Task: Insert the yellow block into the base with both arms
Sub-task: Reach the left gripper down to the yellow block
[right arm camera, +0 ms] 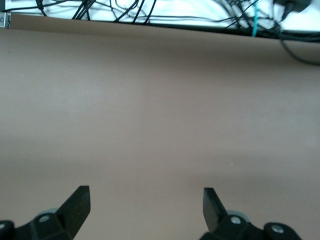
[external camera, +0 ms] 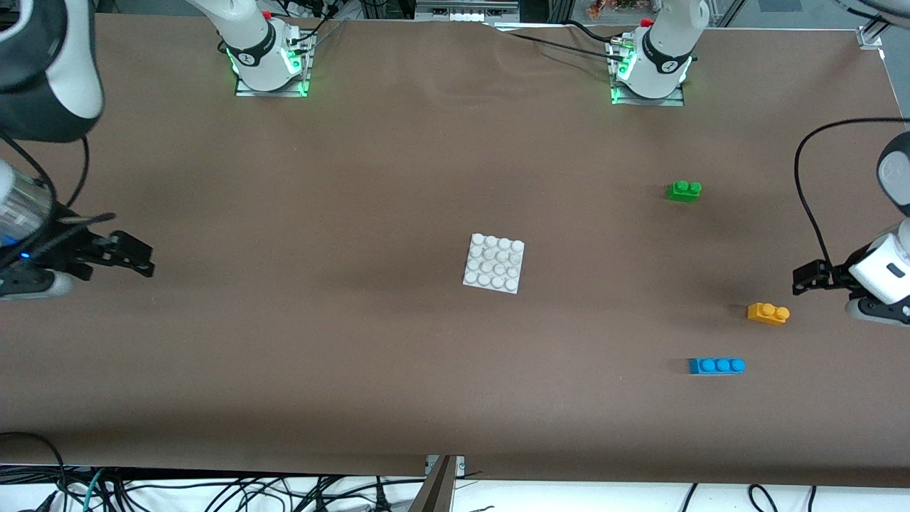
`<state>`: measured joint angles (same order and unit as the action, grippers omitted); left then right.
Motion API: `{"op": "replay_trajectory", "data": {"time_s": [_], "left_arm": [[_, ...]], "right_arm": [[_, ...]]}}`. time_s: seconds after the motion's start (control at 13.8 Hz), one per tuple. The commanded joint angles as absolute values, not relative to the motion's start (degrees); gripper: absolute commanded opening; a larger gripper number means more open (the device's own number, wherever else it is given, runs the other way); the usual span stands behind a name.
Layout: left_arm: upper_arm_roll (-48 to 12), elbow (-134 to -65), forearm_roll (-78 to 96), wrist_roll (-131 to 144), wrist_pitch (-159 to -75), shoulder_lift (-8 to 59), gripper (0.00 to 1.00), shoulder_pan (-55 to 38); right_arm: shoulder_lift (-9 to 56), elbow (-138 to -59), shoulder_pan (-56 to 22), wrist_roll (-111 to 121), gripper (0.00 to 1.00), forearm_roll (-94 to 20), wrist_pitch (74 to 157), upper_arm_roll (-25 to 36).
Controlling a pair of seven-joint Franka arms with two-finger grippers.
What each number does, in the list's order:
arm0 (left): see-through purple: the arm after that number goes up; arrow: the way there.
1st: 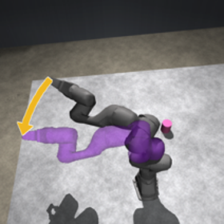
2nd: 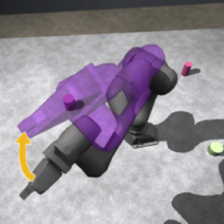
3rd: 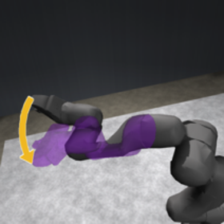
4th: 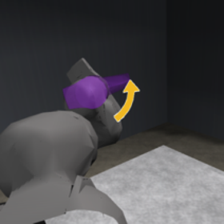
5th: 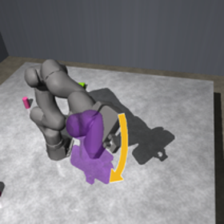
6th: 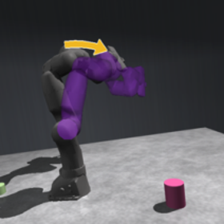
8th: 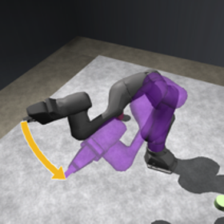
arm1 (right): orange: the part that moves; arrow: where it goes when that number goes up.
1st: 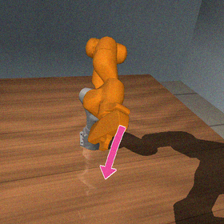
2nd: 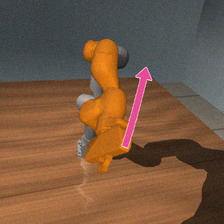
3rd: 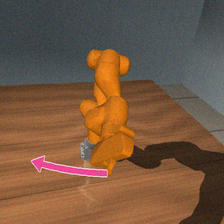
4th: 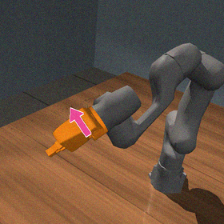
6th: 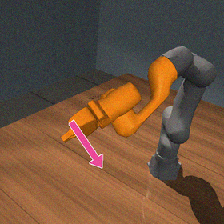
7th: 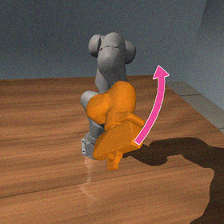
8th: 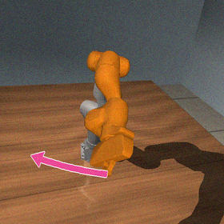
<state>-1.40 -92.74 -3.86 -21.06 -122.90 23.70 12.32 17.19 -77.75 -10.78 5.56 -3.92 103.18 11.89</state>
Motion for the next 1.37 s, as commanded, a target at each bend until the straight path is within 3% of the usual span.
{"op": "replay_trajectory", "data": {"time_s": [0.0,0.36,1.3], "left_arm": [[-1.1,-89.6,-4.7,-25.7,-129.9,29.7,1.00,13.1],[1.5,-87.5,-2.1,-33.6,-139.6,37.8,1.00,15.0],[1.1,-93.9,5.1,-37.4,-138.7,41.6,1.00,14.9]], "right_arm": [[12.6,-80.7,-6.9,10.3,1.00,-3.3,103.0,10.4],[9.7,-83.8,-5.5,10.4,1.00,1.1,102.4,10.7],[9.2,-83.7,-5.5,13.1,1.00,2.0,94.8,11.2]]}}
